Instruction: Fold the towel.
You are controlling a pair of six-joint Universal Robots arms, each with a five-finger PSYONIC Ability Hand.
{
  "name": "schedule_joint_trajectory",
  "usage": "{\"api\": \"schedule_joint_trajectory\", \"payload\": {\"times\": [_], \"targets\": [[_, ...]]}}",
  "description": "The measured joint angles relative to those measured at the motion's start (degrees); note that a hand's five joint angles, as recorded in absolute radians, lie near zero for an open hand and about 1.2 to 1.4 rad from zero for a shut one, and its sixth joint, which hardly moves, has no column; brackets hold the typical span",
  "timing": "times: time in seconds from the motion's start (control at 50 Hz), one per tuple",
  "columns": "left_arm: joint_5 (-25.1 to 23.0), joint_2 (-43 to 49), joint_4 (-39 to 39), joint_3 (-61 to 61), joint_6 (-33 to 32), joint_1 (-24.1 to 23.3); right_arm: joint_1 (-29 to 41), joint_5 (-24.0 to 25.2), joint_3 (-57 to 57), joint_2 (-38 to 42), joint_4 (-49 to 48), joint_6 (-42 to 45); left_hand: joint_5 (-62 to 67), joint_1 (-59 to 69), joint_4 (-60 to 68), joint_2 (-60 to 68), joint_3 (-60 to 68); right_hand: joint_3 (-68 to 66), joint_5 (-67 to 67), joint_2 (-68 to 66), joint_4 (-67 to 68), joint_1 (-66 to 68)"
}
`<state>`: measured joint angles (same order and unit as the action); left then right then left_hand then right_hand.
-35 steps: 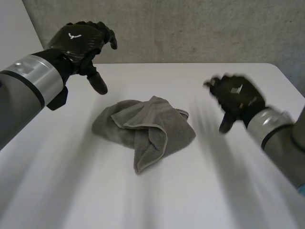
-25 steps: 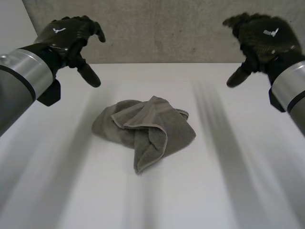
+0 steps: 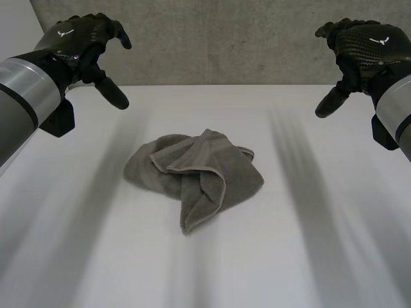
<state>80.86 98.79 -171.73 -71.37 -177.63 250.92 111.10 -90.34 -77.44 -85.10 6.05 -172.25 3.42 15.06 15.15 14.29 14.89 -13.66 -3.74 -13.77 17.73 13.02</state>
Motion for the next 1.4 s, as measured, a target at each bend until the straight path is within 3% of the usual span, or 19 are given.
{"api": "schedule_joint_trajectory", "payload": {"times": [0.28, 0.44, 0.5, 0.56, 0.7, 0.76, 0.82, 0.86, 0.96, 1.06, 1.2, 1.32, 1.36, 1.38, 1.4], "targets": [[-0.8, 0.3, -1.3, -0.7, -0.2, 0.1, 0.6, 1.4, -0.9, 0.3, 0.7, 0.3, 0.0, 0.0, 0.0, 0.0, 0.0, 0.0, 0.0, 0.0, 0.0, 0.0], [-2.1, 4.1, -7.6, -1.4, -0.7, 0.9, 6.6, 13.0, -1.3, 8.4, 4.3, 0.5, 0.0, 0.0, 0.0, 0.0, 0.0, 0.0, 0.0, 0.0, 0.0, 0.0], [-3.1, 6.6, -9.8, -1.7, -0.8, 2.1, 10.3, 15.3, 0.2, 13.3, 4.2, 0.1, 0.0, 0.0, 0.0, 0.0, 0.0, 0.0, 0.0, 0.0, 0.0, 0.0], [-4.1, 9.0, -11.5, -1.9, -0.8, 3.2, 13.7, 14.6, 2.6, 18.8, 2.6, -0.5, 0.0, 0.0, 0.0, 0.0, 0.0, 0.0, 0.0, 0.0, 0.0, 0.0], [-6.4, 14.4, -14.9, -2.4, -0.8, 4.5, 19.6, 5.7, 10.4, 34.3, -5.7, -2.8, 0.0, 0.0, 0.0, 0.0, 0.0, -0.8, -0.9, -0.7, 0.0, 1.2], [-6.8, 15.7, -15.9, -2.5, -0.8, 4.5, 20.2, 2.7, 13.2, 39.5, -9.1, -3.0, 0.0, 0.0, 0.0, 0.0, 0.0, -16.0, -16.7, -16.3, 12.8, 17.6], [-6.9, 16.3, -16.6, -2.5, -0.8, 4.5, 20.1, 0.7, 15.5, 43.7, -11.7, -3.2, 0.0, 0.0, 0.0, 0.0, 0.0, -43.7, -45.0, -45.5, 40.7, 45.3], [-6.9, 16.4, -16.7, -2.5, -0.8, 4.4, 19.8, 0.3, 15.8, 44.4, -12.3, -3.4, 0.0, 0.0, 0.0, 0.0, 0.0, -55.5, -57.8, -57.7, 53.6, 58.8], [-6.8, 16.1, -16.8, -2.5, -0.8, 4.4, 17.6, 0.4, 12.0, 39.3, -13.0, -4.4, 0.0, 0.0, 0.0, 0.0, 0.0, -58.5, -61.1, -59.4, 58.4, 62.5], [-6.8, 15.8, -16.7, -2.5, -0.8, 4.6, 13.1, 2.3, 3.3, 27.3, -12.9, -5.3, 0.0, 0.0, 0.0, -0.1, 0.0, -58.5, -61.1, -59.4, 58.4, 62.5], [-6.9, 15.6, -16.6, -3.0, -0.8, 4.5, 2.9, 12.0, -10.1, 11.3, -9.6, -2.2, 0.0, 0.0, 0.0, -0.1, 0.0, -58.5, -61.1, -59.4, 58.4, 62.5], [-7.4, 15.7, -16.6, -3.9, -0.9, 3.6, -8.6, 21.4, -17.7, 4.6, -1.2, 9.9, 0.0, 0.0, 0.0, -0.1, 0.0, -58.5, -61.0, -59.4, 58.4, 62.5], [-7.9, 15.9, -16.6, -4.4, -0.9, 3.1, -11.4, 23.0, -19.3, 3.9, 2.3, 15.6, 0.0, 0.0, 0.0, -0.1, 0.0, -42.6, -43.5, -42.5, 40.7, 44.9], [-8.0, 15.9, -16.6, -4.5, -1.0, 2.9, -11.8, 23.2, -19.5, 3.9, 2.9, 16.6, 0.0, 0.0, 0.0, -0.1, 0.0, -40.4, -41.2, -39.1, 38.4, 41.4], [-8.3, 16.1, -16.6, -4.8, -1.0, 2.5, -12.5, 23.6, -19.9, 3.8, 4.4, 18.9, 0.0, 0.0, 0.0, -0.1, 0.0, -25.6, -25.5, -25.0, 23.7, 27.6]]}}
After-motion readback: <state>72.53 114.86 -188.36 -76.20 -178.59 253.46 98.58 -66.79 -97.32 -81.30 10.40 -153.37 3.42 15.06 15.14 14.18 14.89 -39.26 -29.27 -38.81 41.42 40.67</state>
